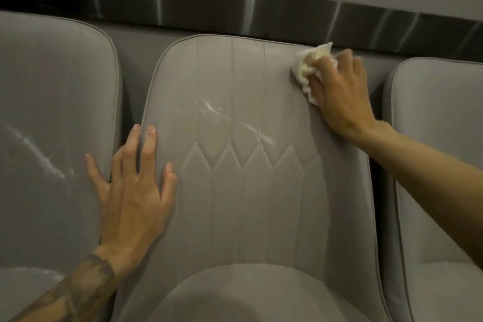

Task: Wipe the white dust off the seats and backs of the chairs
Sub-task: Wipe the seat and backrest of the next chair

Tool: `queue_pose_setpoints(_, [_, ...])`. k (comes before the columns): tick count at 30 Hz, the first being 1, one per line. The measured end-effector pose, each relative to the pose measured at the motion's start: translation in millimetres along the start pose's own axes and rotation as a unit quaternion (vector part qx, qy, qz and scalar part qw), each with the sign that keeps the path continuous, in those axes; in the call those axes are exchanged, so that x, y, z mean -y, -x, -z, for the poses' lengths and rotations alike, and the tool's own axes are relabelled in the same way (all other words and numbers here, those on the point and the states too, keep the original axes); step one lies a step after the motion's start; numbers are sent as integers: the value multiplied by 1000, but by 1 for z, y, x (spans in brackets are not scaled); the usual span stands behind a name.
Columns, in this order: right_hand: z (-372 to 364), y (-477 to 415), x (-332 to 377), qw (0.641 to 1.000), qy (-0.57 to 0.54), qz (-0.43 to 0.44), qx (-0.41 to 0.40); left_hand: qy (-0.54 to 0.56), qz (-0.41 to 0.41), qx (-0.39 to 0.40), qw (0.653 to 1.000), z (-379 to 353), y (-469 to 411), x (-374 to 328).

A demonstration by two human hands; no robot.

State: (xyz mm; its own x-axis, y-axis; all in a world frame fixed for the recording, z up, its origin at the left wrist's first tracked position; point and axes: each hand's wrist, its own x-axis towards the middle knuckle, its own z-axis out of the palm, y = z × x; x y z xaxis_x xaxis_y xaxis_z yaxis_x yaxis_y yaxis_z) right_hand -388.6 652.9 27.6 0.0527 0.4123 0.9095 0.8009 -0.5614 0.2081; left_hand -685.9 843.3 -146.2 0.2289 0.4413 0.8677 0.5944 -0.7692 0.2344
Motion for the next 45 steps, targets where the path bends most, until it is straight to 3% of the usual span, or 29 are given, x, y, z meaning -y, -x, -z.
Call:
queue_pose_setpoints(3, [-2,19,9,999,-9,-35,-17,5,0,-10,1000,-3,0,1])
queue_pose_setpoints(7, [2,114,20,991,-5,119,65,5,1,-16,1000,-4,1,1])
queue_pose_setpoints(10, [9,112,12,977,25,190,88,6,5,-8,1000,0,1,-2])
queue_pose_setpoints(14, [3,49,9,999,28,16,9,4,7,-2,1000,3,1,-3])
queue_pose_setpoints(16, [-4,63,19,1000,15,11,4,1,6,-2,1000,3,2,-3])
queue_pose_setpoints(20, [-6,149,29,968,22,223,110,3,4,1,1000,3,1,-4])
queue_pose_setpoints(22, [-2,151,21,946,41,281,153,2,3,4,1000,4,1,-4])
queue_pose_setpoints(28, [1,112,26,994,52,83,46,0,1,1,1000,4,1,-4])
queue_pose_setpoints(34, [3,171,29,953,57,263,139,1,4,6,1000,5,1,-3])
queue_pose_setpoints(39, [1,142,34,992,65,86,60,4,3,1,1000,2,1,-2])
queue_pose_setpoints(41, [-4,174,45,983,39,158,86,6,2,-3,1000,1,1,-1])
queue_pose_setpoints(43, [-2,210,49,941,36,304,142,4,0,-5,1000,0,1,0])
queue_pose_setpoints(45, [3,212,44,909,52,372,178,4,0,-9,1000,-1,1,1])
